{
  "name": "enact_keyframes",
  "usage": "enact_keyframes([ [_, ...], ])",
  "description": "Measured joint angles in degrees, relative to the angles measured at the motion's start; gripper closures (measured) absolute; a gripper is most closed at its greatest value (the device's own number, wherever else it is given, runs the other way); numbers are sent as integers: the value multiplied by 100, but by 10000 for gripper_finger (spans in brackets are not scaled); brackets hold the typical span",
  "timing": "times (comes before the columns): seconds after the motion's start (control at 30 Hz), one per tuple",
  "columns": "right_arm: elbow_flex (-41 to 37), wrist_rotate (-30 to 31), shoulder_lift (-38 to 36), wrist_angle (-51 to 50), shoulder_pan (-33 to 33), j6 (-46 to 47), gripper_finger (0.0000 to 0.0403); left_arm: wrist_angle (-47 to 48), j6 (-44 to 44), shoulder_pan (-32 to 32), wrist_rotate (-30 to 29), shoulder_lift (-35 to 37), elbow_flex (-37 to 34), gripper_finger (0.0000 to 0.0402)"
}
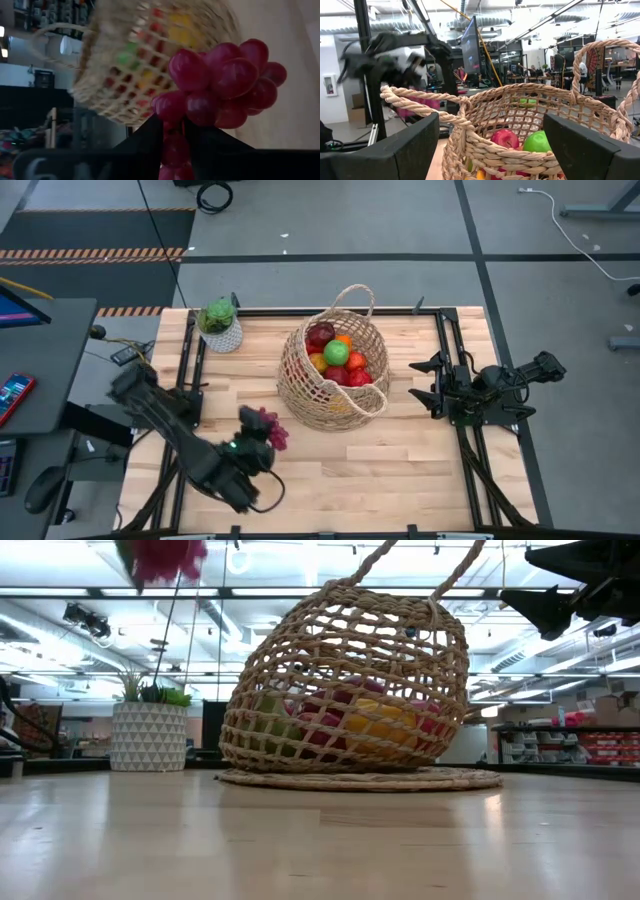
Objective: Build produce basket
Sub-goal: Put the red grapes into the brown basket
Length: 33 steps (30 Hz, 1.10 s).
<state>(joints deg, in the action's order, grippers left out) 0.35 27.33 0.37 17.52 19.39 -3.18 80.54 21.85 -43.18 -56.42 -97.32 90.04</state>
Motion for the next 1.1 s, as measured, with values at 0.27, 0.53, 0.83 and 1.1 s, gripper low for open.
enact_keyframes([
  [0.27, 0, -1, 0, 0, 0, 2, 43, -628, -31, 0, -268, 1410, 2, 322],
  [0.53, 1, 0, 1, 0, 0, 2, 43, -1508, 55, 0, -338, 2324, 2, 322],
  [0.83, 1, 0, 1, 0, 0, 2, 43, -2263, 823, 59, -344, 2617, 2, 322],
  [1.1, 0, 0, 0, 0, 1, 1, 43, -2291, 1555, 369, -267, 2607, 2, 322],
])
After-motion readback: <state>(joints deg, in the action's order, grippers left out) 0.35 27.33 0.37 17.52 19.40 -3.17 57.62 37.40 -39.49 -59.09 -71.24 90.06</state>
